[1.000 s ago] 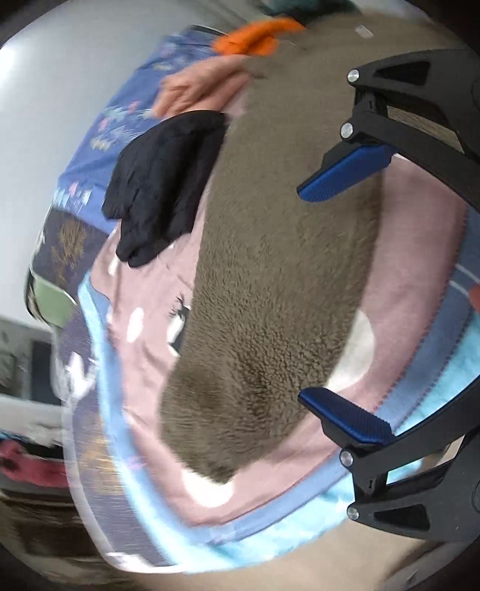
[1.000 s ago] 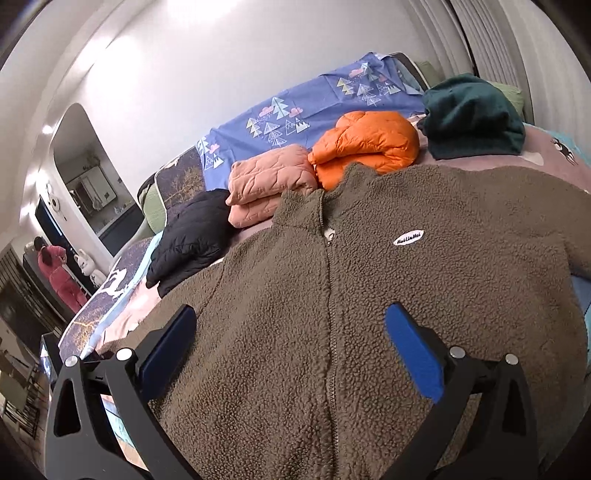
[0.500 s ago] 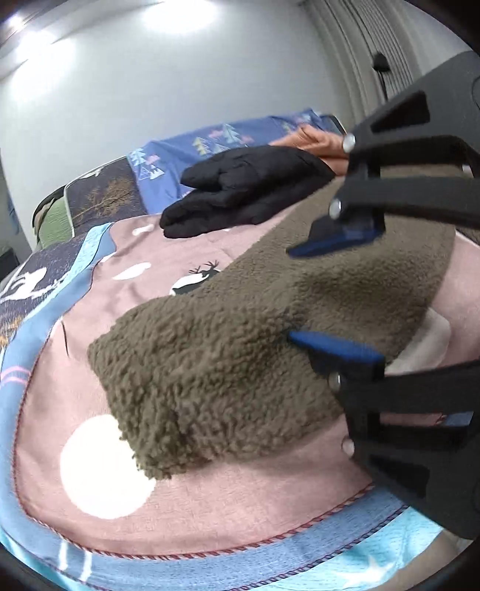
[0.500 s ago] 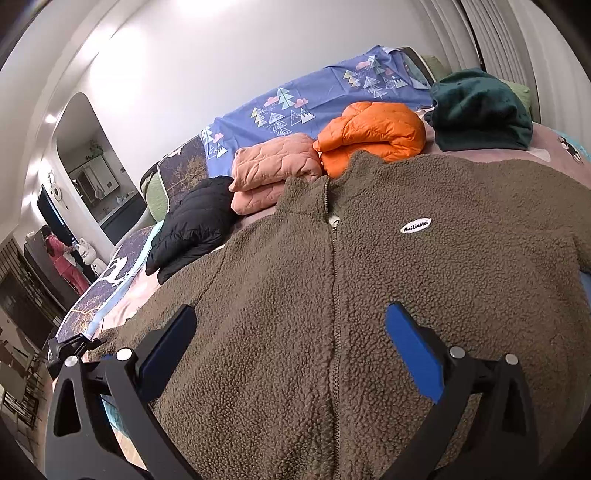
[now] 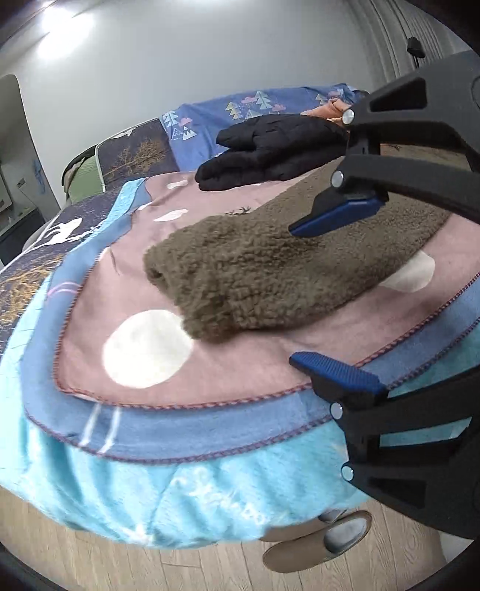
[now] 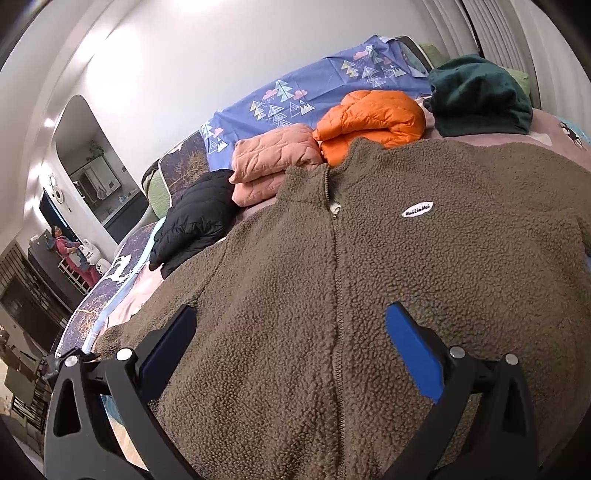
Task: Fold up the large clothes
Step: 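Grasp the sleeve cuff of the brown fleece jacket with the left gripper, then fold the sleeve across the jacket body with the left gripper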
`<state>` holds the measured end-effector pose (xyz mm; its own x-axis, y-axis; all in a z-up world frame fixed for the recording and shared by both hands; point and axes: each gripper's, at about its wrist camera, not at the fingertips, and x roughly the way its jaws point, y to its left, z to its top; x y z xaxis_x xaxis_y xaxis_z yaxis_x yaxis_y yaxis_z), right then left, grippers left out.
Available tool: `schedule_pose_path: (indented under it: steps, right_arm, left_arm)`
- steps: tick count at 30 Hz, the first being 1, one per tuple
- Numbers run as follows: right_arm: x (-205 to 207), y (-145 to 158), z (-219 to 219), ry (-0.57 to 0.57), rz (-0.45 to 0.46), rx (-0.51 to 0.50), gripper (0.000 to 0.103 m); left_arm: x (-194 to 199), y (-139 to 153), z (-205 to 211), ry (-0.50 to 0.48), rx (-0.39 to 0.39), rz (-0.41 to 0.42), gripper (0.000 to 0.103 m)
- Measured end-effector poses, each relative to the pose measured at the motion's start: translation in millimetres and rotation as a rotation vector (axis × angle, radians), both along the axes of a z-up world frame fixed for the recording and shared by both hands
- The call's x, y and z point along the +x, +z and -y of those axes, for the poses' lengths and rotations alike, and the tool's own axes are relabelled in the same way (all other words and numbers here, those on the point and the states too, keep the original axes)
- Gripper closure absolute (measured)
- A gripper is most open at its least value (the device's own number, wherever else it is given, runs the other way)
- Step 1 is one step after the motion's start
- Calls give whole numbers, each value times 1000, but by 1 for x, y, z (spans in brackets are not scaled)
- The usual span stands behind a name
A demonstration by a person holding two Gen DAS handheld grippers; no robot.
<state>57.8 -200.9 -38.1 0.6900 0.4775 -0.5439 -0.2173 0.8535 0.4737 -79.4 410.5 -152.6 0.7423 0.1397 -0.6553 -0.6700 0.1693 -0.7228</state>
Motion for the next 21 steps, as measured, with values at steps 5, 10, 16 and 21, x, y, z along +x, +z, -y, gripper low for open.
schedule_pose_path:
  steps: [5, 10, 16, 21]
  right_arm:
    - [-4, 0, 0, 5, -1, -11, 1]
    - [-12, 2, 9, -21, 1, 7, 1]
    - [-13, 1, 17, -24, 2, 28, 1]
    - [-12, 11, 16, 13, 25, 63, 1]
  left_arm:
    - [29, -8, -8, -20, -6, 15, 37]
    - [38, 1, -12, -24, 13, 73, 85]
    - [45, 70, 16, -81, 208, 168, 86]
    - [64, 130, 48, -196, 337, 244, 87]
